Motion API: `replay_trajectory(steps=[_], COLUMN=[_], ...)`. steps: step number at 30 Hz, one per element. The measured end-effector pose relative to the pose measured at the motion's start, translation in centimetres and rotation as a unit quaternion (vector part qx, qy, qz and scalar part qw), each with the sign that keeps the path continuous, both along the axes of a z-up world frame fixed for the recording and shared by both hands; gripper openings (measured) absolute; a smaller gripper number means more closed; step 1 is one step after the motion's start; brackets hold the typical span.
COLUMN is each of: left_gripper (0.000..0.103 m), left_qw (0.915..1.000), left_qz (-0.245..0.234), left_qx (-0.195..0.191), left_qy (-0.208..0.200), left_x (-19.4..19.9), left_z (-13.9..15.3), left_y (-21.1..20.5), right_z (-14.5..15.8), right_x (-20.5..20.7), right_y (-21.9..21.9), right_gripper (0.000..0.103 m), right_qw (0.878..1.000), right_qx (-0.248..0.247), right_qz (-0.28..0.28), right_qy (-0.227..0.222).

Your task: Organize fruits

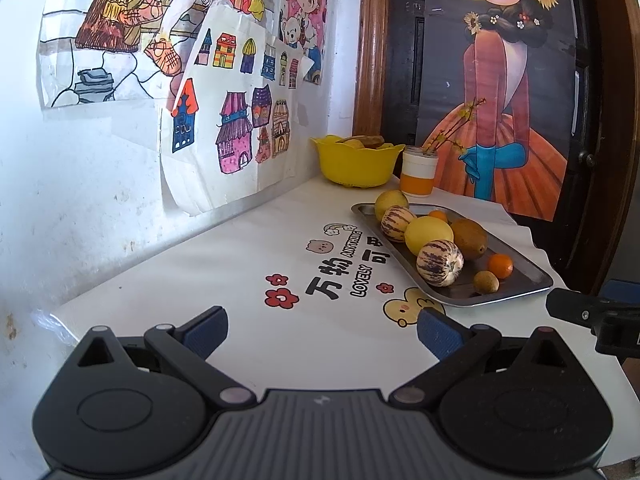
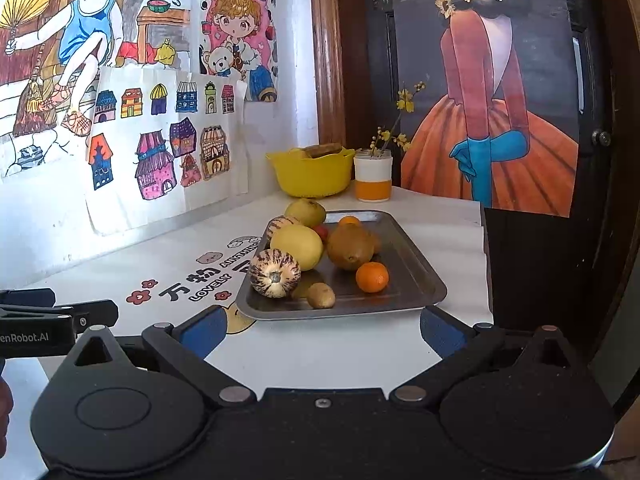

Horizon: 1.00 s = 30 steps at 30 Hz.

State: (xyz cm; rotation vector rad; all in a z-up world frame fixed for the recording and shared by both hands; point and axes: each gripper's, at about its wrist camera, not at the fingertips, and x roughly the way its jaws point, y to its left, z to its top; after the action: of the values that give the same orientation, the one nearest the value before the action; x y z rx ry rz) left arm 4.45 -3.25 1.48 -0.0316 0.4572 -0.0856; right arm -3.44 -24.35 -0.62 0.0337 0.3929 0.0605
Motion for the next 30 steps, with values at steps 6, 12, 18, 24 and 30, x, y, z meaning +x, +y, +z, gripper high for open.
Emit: replay_trajectory(steps=[6,12,18,24,30], left_gripper=[0.103,0.103,0.103,0.103,0.103], left_qw=[1.0000,1.0000,1.0000,0.9999,0.9999], left_qz=[0.000,-0.002,0.001,0.004,0.005], left_qx=[0.004,0.005,0.005,0.003,0.002], left_qy=[0.000,0.002,0.003,0.009,0.013], left_x=[0.1,0.3,0.5,0.8,1.1], left_z=[0.0,0.2,0.2,0.1,-0.1], left_y=[-0.2,-0.2,-0.1,0.2,0.3], right_z=[0.0,0.2,0.5,0.4,0.3], right_x=[0.0,0.4,0.7,0.9,1.2], right_y=[0.0,0.0,0.0,0.1,0.1], right_gripper=[0.102,0.102,0.102,0.102,0.102], right_qw=[1.000,1.000,1.000,1.000,1.000], right_qx=[-0.001,0.000,0.002,0.002,0.002], right_qz=[0.002,0.013,0.018,0.018,0.022], right_qy=[0.002,0.010,0.012,0.014,0.018])
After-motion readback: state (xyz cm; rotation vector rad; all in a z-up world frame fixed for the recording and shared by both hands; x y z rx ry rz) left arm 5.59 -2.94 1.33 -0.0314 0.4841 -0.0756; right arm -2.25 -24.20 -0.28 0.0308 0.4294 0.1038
